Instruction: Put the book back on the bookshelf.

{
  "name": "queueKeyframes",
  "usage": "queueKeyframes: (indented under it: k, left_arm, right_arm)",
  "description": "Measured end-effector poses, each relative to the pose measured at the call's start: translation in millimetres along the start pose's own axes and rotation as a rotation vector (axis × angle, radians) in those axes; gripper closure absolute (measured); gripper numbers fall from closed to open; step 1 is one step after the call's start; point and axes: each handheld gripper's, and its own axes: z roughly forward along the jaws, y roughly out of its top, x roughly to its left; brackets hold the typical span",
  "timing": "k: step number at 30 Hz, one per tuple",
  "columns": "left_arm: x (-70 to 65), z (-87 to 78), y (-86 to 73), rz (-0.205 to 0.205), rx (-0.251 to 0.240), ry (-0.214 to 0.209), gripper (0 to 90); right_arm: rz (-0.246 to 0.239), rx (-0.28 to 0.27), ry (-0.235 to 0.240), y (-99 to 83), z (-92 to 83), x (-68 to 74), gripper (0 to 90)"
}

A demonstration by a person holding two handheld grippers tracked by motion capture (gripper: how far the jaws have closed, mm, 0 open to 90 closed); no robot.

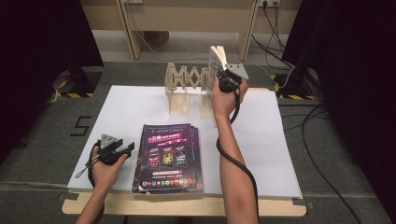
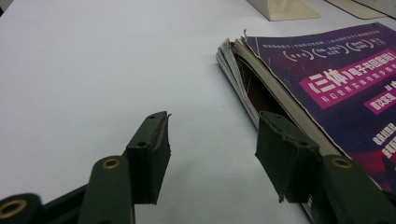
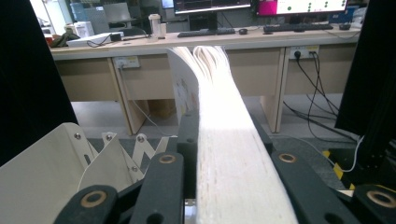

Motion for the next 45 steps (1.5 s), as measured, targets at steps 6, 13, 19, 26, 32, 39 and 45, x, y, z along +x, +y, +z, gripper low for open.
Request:
queueKeyframes:
  k: [6, 13, 19, 26, 32, 39, 45]
  left_arm:
    - [-0.4, 0.0, -0.1, -0.001, 0.0, -0.002, 43.5]
    - [-0.8, -0.3, -0.1, 0.005, 0.001, 0.003, 43.5]
    - [-1.1, -0.2, -0.2, 0.008, -0.001, 0.003, 43.4]
    - [-1.0, -0.2, -0.2, 0.008, -0.002, 0.004, 43.3]
    - [-1.3, 0.0, -0.2, 0.008, -0.004, 0.004, 43.4]
    - [-1.1, -0.2, -0.2, 0.008, -0.001, 0.004, 43.3]
    - [-1.1, -0.1, -0.1, 0.006, 0.001, 0.005, 43.3]
  right_arm:
    - [-0.011, -0.001, 0.001, -1.5, -1.5, 1.1, 74.1]
    - [-0.007, 0.006, 0.002, -2.1, -4.0, 0.5, 71.6]
    - [-0.01, 0.01, 0.005, -1.2, -8.8, 0.0, 66.7]
    - [-0.005, 0.014, 0.003, -0.5, -15.6, -1.9, 63.5]
    - [-0.006, 0.019, 0.006, 2.9, -19.0, -3.6, 62.3]
    - [-0.007, 0.023, 0.015, 2.0, -23.5, -3.7, 60.6]
    - [-0.006, 0.029, 0.022, -0.3, -28.8, -6.1, 60.0]
